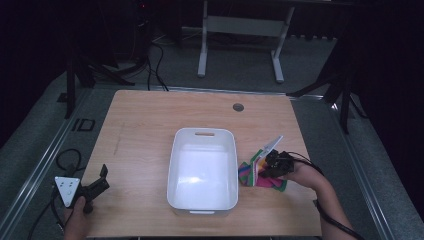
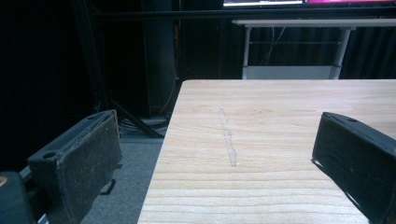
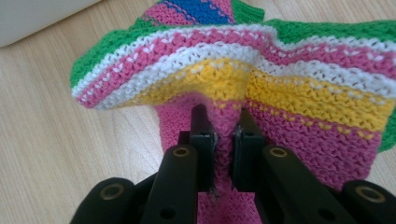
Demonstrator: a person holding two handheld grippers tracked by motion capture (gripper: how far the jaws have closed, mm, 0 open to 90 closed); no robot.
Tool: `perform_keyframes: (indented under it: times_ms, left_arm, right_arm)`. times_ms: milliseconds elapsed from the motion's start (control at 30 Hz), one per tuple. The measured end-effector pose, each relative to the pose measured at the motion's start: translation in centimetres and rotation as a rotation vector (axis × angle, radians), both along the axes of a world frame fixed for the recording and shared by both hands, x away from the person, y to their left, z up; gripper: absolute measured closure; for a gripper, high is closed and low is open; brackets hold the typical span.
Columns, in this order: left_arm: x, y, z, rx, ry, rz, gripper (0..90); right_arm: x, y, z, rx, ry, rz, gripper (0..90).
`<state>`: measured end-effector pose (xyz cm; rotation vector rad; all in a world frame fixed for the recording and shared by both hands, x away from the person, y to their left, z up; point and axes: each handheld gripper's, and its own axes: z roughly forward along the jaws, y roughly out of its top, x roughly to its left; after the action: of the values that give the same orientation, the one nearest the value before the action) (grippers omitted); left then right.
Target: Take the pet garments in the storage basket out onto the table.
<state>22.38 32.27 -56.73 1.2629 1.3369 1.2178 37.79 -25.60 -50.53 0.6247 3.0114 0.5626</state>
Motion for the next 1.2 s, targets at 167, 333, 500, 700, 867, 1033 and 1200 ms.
perform_keyframes:
  times_ms: [167,333,500,700,867,1033,1200]
  left_arm:
    - [0.0,0.0,0.0,0.000,0.000,0.001,1.8]
    - [0.0,0.0,0.0,-0.001,0.000,0.000,1.8]
    - [0.0,0.0,0.0,-0.001,0.001,0.001,1.8]
    - [0.0,0.0,0.0,-0.003,0.002,0.001,1.8]
    - [0.0,0.1,0.0,-0.004,0.002,-0.001,1.8]
    - [0.0,0.1,0.0,-0.004,0.002,-0.001,1.8]
    - [0.0,0.0,0.0,-0.003,0.002,0.000,1.8]
  right_arm:
    - [-0.2,-0.2,1.0,0.006,-0.018,0.000,67.1]
    - [-0.6,-1.1,2.7,0.046,-0.047,-0.017,49.7]
    - [-1.1,-3.0,4.1,0.114,-0.094,-0.082,33.8]
    - [-1.5,-6.2,4.6,0.199,-0.151,-0.211,20.5]
    - [-2.1,-8.7,3.6,0.245,-0.160,-0.291,13.7]
    - [-2.8,-10.6,2.2,0.294,-0.211,-0.385,13.4]
    - [-3.4,-12.0,0.7,0.350,-0.225,-0.474,12.2]
